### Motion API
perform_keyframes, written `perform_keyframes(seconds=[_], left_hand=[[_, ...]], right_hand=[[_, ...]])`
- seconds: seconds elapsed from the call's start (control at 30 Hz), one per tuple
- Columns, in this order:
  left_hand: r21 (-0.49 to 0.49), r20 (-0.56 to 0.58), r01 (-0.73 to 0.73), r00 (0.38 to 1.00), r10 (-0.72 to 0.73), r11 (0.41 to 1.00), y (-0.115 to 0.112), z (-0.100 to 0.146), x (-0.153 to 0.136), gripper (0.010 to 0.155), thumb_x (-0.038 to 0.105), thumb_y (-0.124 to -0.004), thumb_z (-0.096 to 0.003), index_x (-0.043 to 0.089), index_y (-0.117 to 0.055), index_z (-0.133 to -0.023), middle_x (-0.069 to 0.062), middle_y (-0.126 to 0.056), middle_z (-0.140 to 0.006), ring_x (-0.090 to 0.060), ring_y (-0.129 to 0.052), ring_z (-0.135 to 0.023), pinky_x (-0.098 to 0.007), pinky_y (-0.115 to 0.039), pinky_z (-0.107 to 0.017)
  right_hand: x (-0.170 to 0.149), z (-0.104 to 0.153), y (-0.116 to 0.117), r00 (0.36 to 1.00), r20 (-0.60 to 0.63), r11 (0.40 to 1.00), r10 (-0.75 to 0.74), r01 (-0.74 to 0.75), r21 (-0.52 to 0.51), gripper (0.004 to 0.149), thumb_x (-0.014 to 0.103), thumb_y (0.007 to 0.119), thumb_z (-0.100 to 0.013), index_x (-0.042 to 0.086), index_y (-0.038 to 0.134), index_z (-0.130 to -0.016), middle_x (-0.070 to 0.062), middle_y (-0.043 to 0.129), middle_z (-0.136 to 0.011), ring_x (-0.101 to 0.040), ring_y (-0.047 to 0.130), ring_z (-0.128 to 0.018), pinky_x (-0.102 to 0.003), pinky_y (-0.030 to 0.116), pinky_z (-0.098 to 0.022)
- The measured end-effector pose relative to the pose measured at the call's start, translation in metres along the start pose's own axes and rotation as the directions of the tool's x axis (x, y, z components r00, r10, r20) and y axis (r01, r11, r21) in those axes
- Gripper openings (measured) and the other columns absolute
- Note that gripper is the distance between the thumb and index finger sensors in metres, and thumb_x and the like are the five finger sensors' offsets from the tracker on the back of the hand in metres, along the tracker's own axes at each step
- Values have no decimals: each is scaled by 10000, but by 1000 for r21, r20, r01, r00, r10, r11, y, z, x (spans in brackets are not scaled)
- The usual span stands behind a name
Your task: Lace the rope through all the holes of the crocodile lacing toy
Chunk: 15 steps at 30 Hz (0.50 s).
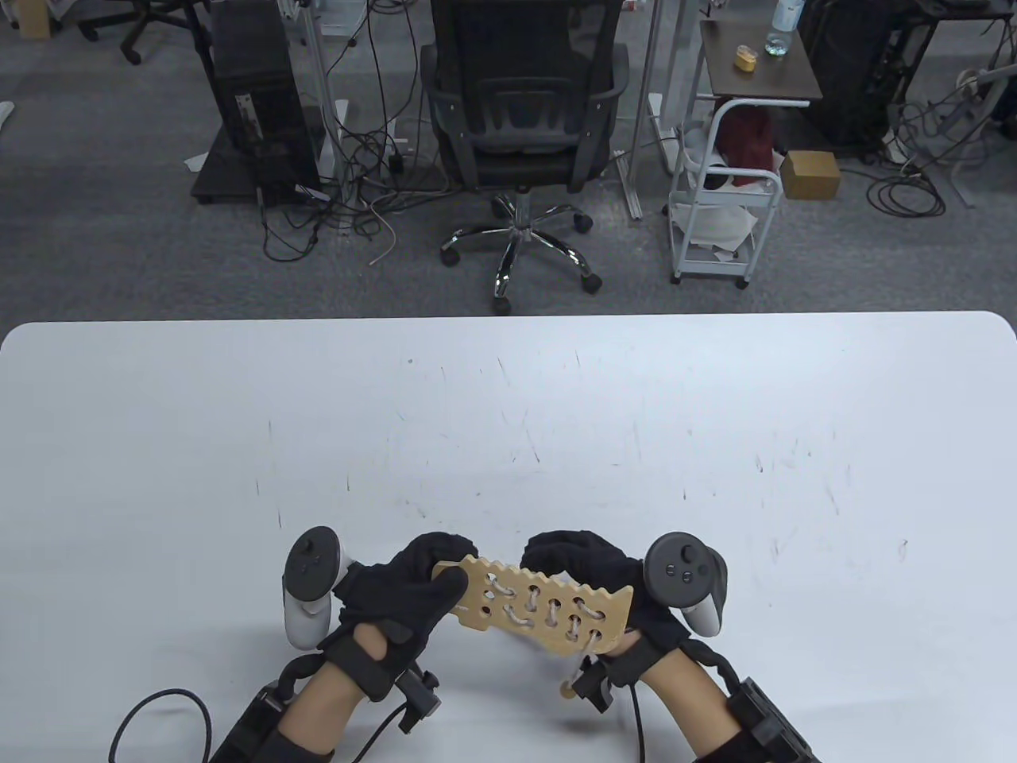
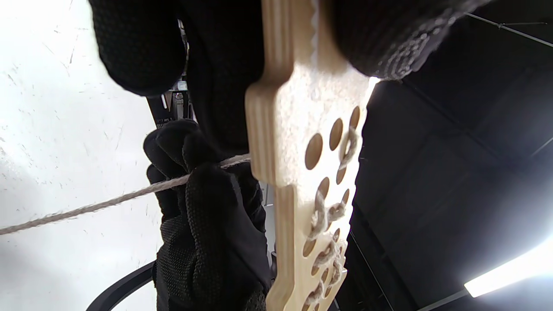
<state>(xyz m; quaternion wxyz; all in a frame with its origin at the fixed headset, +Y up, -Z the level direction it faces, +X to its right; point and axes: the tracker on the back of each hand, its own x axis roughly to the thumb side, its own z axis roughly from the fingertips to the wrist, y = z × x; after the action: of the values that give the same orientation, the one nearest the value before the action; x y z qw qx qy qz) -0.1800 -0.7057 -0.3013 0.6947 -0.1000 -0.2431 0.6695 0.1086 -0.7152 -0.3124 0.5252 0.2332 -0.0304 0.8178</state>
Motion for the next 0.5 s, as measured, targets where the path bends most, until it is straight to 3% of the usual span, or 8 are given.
perform_keyframes(seconds=[0.33, 0.5], left_hand=[[12, -4, -19, 1000, 19, 1000, 5, 0, 2, 524, 489, -814, -411, 262, -715, -872, 56, -929, -744, -163, -1083, -523, -429, -853, -532], [42, 1, -19, 1000, 19, 999, 12, 1, 4, 524, 489, -813, -413, 262, -713, -874, 56, -928, -746, -163, -1082, -526, -428, -852, -534]], right_hand=[[0, -1, -17, 978, 11, 977, 207, -206, -46, 379, 313, 922, -438, 188, 879, -794, -120, 807, -937, -429, 694, -887, -697, 386, -677], [-8, -2, -26, 979, -30, 976, 203, -205, -73, 378, 305, 924, -437, 189, 885, -794, -125, 808, -936, -434, 692, -886, -698, 383, -678]])
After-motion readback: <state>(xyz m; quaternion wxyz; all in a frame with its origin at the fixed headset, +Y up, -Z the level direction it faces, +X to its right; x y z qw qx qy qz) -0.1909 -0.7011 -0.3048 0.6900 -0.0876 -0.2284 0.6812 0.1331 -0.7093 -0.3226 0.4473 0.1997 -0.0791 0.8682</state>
